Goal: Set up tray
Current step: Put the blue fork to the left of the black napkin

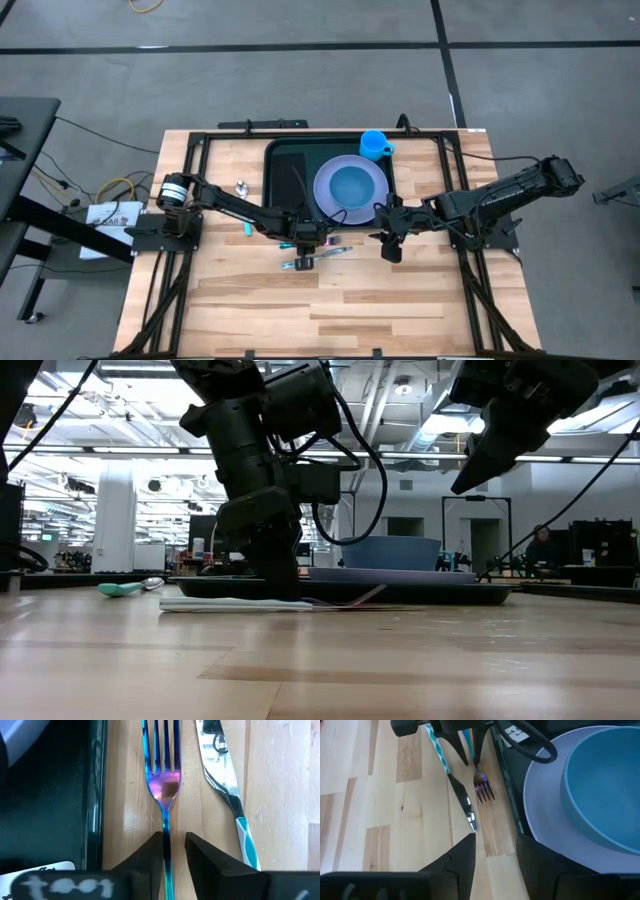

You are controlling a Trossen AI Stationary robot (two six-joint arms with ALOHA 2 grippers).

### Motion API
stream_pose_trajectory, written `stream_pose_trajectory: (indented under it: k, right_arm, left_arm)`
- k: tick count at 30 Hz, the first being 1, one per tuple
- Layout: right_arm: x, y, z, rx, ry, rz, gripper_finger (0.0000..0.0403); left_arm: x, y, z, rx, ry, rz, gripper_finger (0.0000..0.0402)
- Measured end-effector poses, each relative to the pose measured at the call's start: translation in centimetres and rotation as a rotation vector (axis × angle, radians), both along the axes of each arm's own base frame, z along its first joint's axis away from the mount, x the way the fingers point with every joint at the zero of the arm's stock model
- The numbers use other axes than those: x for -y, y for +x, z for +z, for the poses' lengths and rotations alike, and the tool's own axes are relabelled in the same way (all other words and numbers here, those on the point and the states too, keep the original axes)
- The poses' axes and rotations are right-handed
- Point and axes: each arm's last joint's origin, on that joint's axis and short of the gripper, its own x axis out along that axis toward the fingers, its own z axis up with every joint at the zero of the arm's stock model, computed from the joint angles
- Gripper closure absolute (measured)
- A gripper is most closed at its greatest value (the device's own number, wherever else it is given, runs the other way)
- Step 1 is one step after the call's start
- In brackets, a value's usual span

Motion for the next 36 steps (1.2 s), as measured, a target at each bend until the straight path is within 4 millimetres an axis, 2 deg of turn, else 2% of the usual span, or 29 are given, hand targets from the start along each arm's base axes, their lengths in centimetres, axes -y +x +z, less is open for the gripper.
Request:
stream_pose_trajectory:
  k: [17,36]
  right_arm:
    - [0.00,0.00,0.01,0.000,0.000,0.000,0.0268]
    - [-0.01,0.00,0.01,0.000,0.000,0.001,0.0270]
  left_arm:
    - [-0.02,0.07,0.03,0.013,-0.015,0.041,0.0396]
    - [0.13,-0.01,0.26,0.025,-0.019,0.094,0.0399]
